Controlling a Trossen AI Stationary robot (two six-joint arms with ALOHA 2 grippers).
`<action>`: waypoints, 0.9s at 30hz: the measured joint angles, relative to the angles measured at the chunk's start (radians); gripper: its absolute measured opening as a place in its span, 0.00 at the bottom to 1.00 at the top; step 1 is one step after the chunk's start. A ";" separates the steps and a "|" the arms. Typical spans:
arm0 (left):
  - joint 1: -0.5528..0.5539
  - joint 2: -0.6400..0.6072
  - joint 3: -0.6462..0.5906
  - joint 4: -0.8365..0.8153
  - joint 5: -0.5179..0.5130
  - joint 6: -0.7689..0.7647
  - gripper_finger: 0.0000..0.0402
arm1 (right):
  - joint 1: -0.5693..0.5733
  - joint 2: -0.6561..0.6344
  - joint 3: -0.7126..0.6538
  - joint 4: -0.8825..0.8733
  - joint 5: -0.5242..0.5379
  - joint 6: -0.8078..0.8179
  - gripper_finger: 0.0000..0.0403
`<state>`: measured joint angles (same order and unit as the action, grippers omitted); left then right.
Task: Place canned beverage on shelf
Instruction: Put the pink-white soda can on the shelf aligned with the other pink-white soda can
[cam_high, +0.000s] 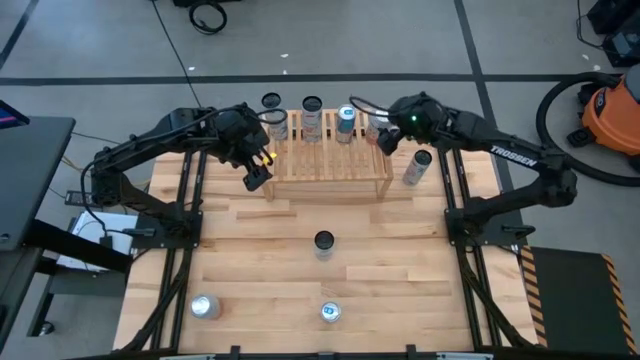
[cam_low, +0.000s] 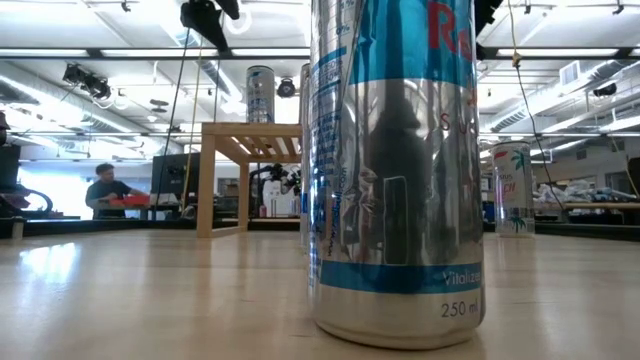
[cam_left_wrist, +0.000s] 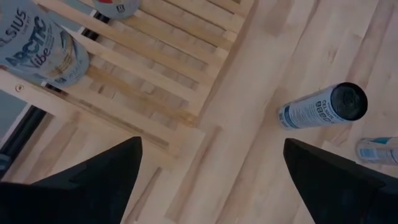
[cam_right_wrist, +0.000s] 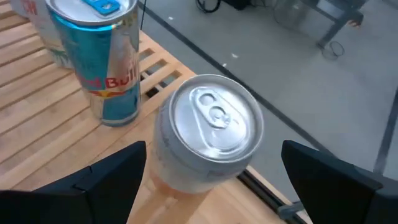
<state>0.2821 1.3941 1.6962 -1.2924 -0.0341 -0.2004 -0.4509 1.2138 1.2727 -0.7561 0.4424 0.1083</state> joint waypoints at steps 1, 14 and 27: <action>0.000 0.000 0.000 0.000 0.000 0.006 0.98 | 0.008 0.000 -0.009 0.015 0.005 -0.003 0.95; 0.000 0.000 0.000 0.002 0.000 0.002 0.98 | 0.009 0.010 -0.079 0.142 0.013 -0.003 0.95; 0.000 0.000 0.000 0.019 0.000 0.003 0.98 | -0.012 0.011 -0.135 0.194 -0.020 -0.007 0.95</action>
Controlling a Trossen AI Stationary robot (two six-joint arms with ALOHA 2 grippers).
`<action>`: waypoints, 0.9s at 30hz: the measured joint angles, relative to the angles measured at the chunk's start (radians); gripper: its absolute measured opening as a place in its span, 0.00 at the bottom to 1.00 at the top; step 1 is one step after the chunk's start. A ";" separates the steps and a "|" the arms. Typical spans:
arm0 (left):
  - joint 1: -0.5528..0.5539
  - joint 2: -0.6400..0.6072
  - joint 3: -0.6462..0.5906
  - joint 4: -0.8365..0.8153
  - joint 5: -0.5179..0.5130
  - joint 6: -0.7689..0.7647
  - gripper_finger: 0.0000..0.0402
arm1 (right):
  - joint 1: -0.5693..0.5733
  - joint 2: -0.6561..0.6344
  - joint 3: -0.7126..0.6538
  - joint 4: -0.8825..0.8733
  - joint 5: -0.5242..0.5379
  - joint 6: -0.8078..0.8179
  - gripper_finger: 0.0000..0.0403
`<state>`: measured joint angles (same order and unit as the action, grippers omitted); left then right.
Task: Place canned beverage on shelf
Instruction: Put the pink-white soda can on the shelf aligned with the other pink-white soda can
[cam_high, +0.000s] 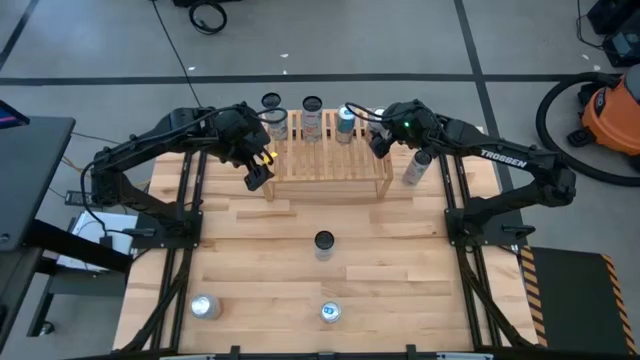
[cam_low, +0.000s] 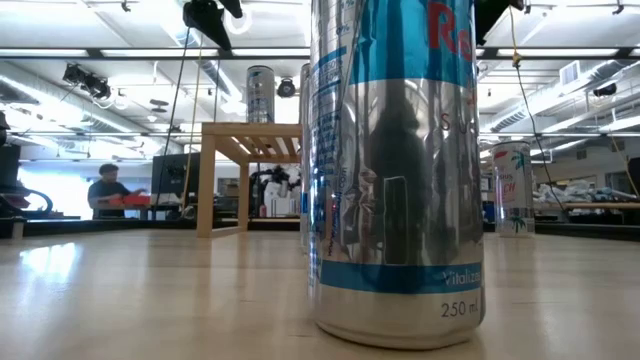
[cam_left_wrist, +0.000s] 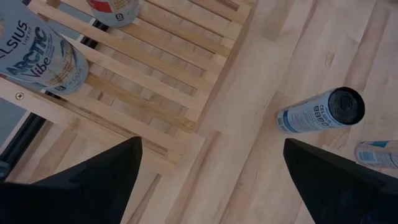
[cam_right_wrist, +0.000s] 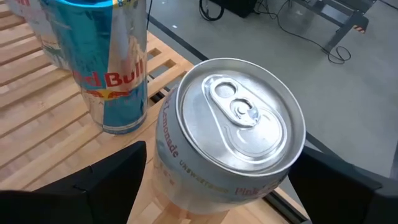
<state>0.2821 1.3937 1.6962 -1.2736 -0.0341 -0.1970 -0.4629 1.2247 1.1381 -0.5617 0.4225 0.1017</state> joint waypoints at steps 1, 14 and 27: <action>0.000 0.000 0.000 0.000 0.000 0.000 0.98 | 0.000 0.000 0.000 0.000 0.000 0.000 0.94; 0.000 0.000 0.000 0.006 0.000 0.002 0.98 | -0.067 -0.002 0.000 0.017 -0.163 -0.196 0.75; 0.000 0.000 0.000 0.005 0.000 0.002 0.98 | -0.207 -0.003 0.001 0.033 -0.482 -0.383 0.78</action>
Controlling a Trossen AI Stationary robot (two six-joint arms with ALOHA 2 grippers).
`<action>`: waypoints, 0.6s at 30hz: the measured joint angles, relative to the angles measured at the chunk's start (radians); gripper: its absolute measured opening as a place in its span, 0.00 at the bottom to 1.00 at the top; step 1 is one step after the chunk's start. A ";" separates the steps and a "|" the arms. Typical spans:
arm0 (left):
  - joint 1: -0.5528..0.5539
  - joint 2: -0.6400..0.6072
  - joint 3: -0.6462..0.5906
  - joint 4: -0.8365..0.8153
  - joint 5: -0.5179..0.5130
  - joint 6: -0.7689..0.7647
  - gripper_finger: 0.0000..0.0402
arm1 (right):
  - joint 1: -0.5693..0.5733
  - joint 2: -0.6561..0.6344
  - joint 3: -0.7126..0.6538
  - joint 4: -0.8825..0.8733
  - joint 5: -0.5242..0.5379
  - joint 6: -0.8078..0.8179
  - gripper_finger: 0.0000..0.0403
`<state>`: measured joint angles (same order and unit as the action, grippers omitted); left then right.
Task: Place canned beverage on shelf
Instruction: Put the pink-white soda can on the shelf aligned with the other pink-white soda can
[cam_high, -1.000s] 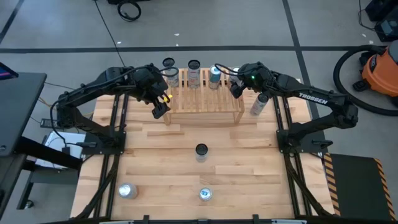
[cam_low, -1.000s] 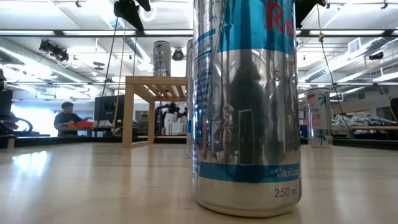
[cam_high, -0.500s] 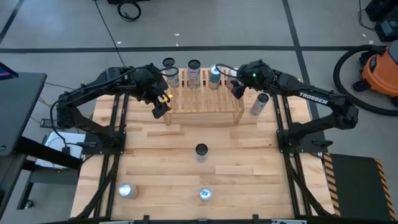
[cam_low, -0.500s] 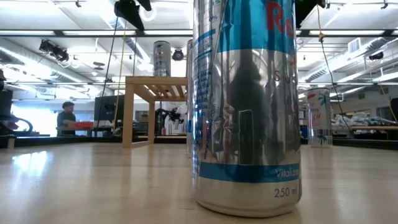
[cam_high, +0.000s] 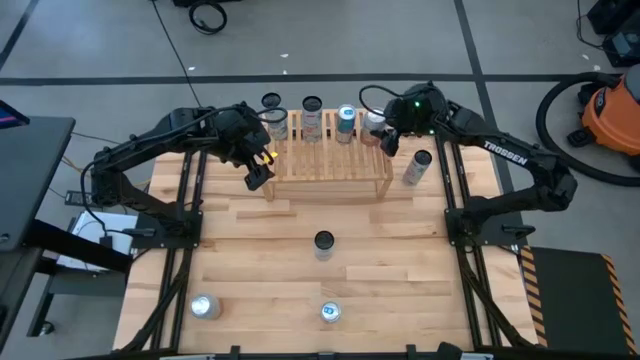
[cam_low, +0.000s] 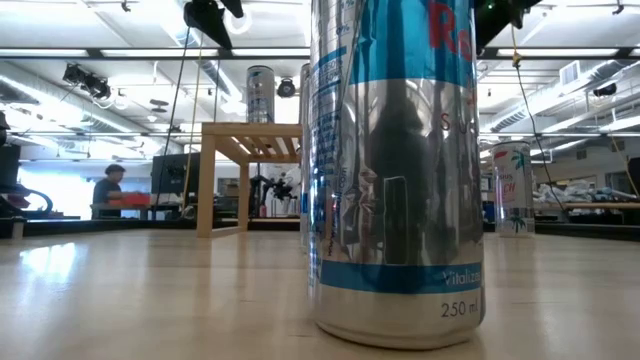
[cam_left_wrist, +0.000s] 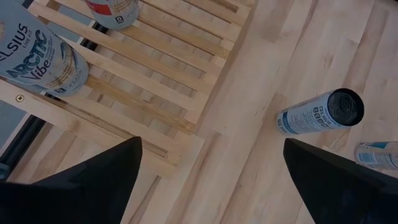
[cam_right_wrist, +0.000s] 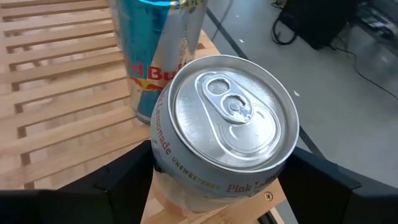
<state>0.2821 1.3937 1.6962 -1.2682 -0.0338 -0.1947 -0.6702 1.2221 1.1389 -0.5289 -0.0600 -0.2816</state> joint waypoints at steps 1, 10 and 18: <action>0.000 0.000 0.000 0.000 0.000 0.000 0.98 | -0.009 0.000 0.000 0.000 -0.012 -0.013 0.78; 0.000 0.000 0.000 0.000 0.000 0.000 0.98 | -0.048 0.000 0.001 -0.004 -0.092 -0.106 0.78; 0.000 0.000 0.000 0.000 0.000 0.000 0.98 | -0.048 0.000 0.016 -0.050 -0.087 -0.122 0.78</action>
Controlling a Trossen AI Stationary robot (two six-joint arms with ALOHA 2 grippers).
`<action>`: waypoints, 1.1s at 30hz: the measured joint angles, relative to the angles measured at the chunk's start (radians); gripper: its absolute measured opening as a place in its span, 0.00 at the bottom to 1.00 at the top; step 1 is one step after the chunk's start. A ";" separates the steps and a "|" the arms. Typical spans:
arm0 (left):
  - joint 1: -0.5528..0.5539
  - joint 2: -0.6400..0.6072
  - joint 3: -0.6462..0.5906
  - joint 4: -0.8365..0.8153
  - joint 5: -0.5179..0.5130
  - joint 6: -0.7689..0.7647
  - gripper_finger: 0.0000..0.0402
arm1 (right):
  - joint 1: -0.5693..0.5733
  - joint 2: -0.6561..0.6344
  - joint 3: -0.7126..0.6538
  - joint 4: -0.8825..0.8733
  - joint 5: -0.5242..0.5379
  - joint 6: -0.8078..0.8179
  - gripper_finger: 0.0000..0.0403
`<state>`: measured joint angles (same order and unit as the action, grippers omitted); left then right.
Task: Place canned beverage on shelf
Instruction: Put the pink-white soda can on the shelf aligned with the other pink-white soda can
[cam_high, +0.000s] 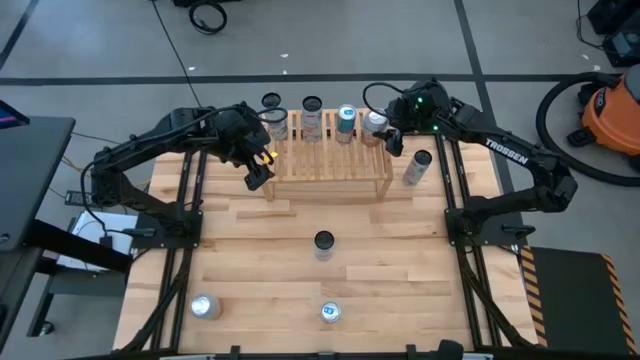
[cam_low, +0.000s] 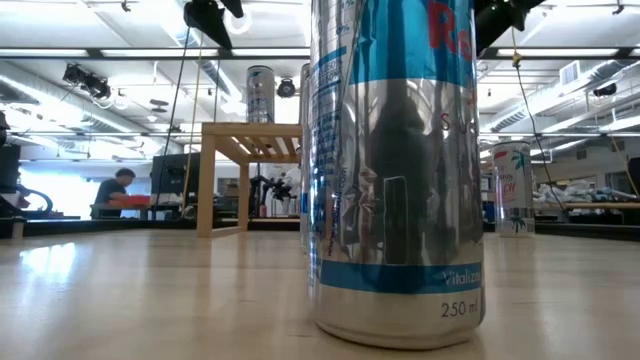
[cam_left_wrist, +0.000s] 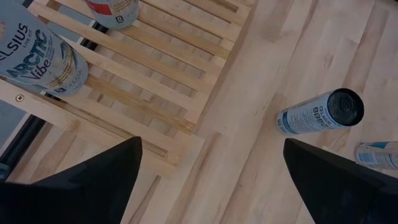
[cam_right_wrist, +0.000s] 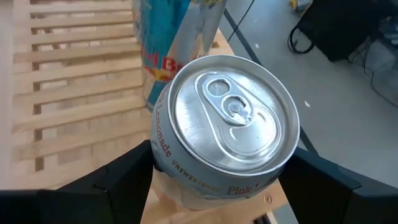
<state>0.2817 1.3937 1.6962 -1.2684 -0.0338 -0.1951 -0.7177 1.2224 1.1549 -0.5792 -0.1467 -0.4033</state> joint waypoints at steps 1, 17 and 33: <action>0.000 0.000 0.000 0.000 0.000 0.000 0.98 | 0.000 0.000 0.007 -0.018 0.004 0.000 0.78; 0.000 0.000 0.000 0.000 0.000 0.000 0.98 | 0.000 0.003 0.024 -0.033 -0.035 0.007 0.87; 0.000 0.000 0.000 0.000 0.000 0.006 0.98 | 0.000 -0.016 0.023 0.003 0.039 0.010 0.96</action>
<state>0.2817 1.3937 1.6962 -1.2682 -0.0338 -0.1891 -0.7174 1.2064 1.1782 -0.5767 -0.1076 -0.3933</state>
